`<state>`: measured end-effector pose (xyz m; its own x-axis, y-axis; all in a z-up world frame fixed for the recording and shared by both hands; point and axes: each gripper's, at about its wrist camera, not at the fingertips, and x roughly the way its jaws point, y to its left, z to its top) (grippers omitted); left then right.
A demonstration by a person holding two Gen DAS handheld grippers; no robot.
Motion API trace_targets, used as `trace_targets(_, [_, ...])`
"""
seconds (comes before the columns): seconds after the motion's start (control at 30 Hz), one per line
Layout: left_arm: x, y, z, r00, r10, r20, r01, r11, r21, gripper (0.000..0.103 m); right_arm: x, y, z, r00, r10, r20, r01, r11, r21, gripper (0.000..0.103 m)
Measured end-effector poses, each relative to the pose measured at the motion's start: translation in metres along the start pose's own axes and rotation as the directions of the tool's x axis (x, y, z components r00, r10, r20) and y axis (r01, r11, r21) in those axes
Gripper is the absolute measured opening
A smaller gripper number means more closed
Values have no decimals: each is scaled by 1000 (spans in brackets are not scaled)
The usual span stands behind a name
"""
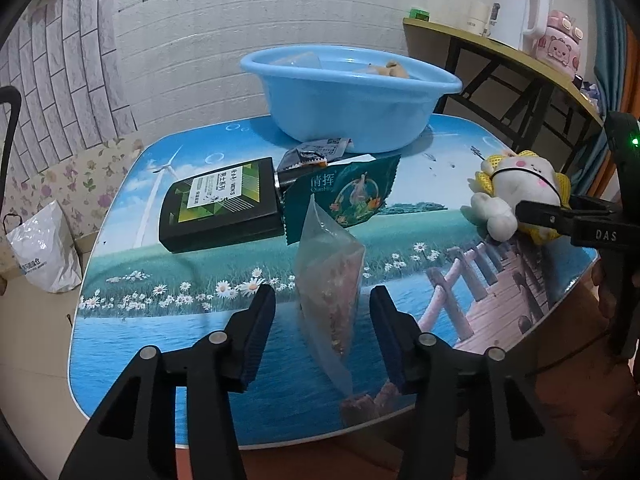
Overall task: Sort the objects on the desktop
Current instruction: 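Lift the clear plastic bag with the left gripper while the right gripper holds the white plush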
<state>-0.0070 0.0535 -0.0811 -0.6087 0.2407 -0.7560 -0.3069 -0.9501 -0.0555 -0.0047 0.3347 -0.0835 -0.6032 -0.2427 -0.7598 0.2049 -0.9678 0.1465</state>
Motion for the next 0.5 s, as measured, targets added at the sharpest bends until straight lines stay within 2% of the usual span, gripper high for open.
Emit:
trace_targets(0.13, [6,1,-1,1000,0,-9,0,1000,-7,49,5,7,-3,1000,-19,11,20,999,-38,94])
trace_targets(0.2, [8,1,0,1000,8,-16,-8,1000,-6,52,7,6,-3,1000,-27,15,28,999,-38,98])
trace_targets(0.27, [9,0,-1,1000,15,-11,-15,1000,-1,60,9,4,-3,1000,-21,11,21,999,-25,101])
trace_targets(0.4, [12,-4,-1,1000,30,-7,-30,999,22,70,12,3,-5,999,-13,30,13,1000,-16,103])
trace_targets(0.5, [14,-4,-2,999,38,0,-38,999,22,85,14,4,-6,999,-4,54,5,1000,-23,103])
